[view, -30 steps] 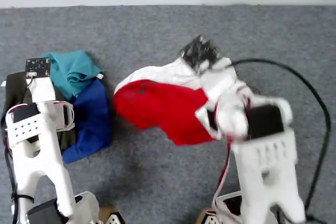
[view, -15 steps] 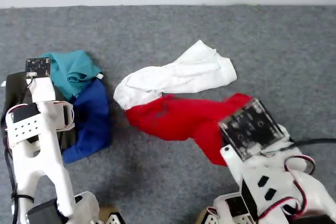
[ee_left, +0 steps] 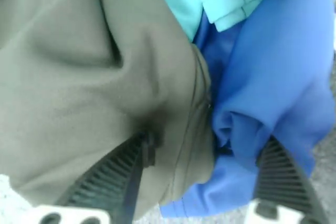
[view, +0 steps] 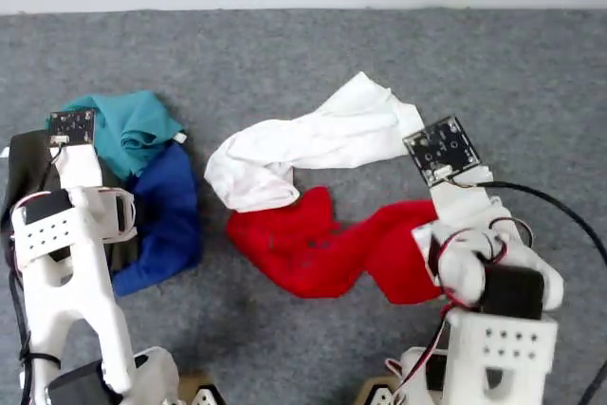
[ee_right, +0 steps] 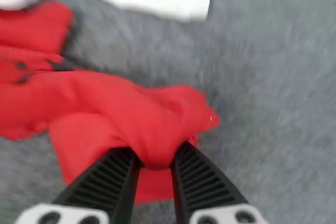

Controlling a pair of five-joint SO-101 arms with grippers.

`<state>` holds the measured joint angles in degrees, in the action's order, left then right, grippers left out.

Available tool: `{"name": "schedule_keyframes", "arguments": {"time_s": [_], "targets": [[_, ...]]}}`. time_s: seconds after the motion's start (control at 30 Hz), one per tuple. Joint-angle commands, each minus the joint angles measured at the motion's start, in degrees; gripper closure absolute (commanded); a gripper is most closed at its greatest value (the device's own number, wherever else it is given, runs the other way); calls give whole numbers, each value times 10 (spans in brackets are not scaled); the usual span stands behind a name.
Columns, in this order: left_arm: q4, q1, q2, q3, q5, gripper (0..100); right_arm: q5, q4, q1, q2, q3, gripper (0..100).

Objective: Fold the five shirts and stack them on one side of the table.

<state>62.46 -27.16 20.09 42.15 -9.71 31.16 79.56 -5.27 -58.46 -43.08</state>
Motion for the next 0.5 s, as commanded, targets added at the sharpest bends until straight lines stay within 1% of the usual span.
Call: {"name": "schedule_keyframes", "arguments": {"time_s": [0.0, 0.17, 0.27, 0.33, 0.4, 0.47], "targets": [[-3, -1, 11, 0, -5, 691, 58, -34, -45, -2, -89, 990], [-3, -1, 10, 0, -5, 691, 130, -27, -69, -4, -193, 989], [-3, -1, 10, 0, -5, 691, 168, 1, -71, -4, -219, 972], [-3, -1, 10, 0, -5, 691, 175, 25, -72, -4, -221, 905], [-3, -1, 10, 0, -5, 691, 175, 49, -71, -5, -215, 816], [-3, -1, 10, 0, -5, 691, 175, 73, -68, -6, -177, 745]]}}
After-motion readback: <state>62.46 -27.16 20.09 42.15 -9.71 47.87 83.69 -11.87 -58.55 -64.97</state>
